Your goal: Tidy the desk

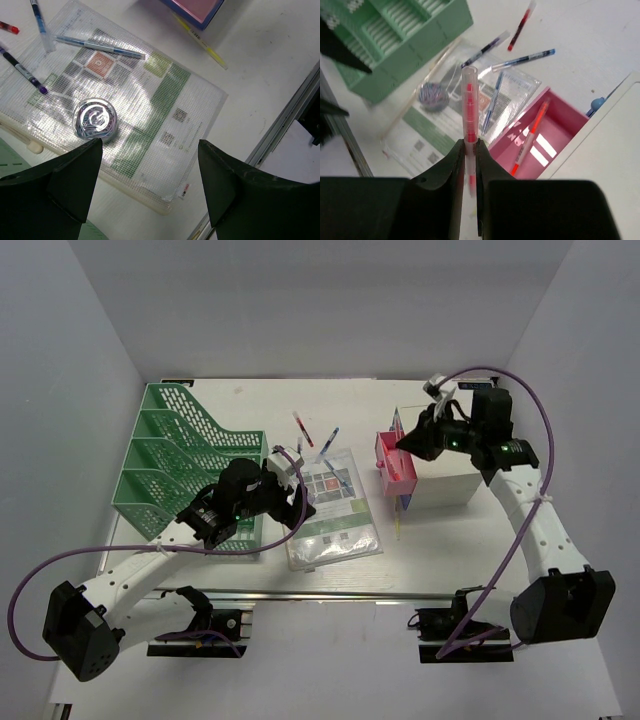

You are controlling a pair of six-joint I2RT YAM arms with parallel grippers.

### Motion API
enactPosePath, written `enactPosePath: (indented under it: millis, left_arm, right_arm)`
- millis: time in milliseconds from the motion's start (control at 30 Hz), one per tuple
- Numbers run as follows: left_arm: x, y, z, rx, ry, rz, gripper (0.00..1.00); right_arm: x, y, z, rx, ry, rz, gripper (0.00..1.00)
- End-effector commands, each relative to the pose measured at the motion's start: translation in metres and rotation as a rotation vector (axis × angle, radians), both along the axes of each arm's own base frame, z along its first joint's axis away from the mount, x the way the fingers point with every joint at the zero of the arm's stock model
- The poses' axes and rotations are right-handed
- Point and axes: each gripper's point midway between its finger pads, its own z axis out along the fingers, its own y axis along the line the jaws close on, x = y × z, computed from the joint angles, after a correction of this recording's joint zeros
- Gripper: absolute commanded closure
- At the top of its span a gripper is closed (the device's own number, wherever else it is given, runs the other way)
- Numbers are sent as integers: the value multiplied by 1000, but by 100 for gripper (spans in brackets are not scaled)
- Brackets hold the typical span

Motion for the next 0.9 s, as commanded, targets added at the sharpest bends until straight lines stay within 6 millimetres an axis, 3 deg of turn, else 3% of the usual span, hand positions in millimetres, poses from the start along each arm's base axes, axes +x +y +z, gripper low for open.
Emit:
enactPosePath:
  millis: [0,133,267,433,467,567,600,867]
  left_arm:
    - [-1,-4,6,-15,-27,-22,13]
    - [-2,-4,5,-16,-24,-26,14]
    - [-3,-5,7,-21,-25,-35,13]
    - [-4,-6,8,-23,-26,-39,14]
    - [-3,-6,7,-23,-26,-39,13]
    - [-4,-6,6,-22,-24,-43,13]
    - [-3,-6,5,-20,-20,-39,13]
    - [-5,-17,-14,-2,44,-93,18]
  right_arm:
    - [36,3,46,143,-21,-139,100]
    - [58,-5,33,130,7,-235,100]
    - [74,-9,-14,51,125,-272,100]
    - [80,-14,-43,-9,198,-299,100]
    - [80,-14,-45,-11,203,-297,100]
    - [81,-16,-44,-46,177,-277,82]
    - [81,-16,-42,-51,170,-269,68]
    - [65,-19,3,-44,17,-236,46]
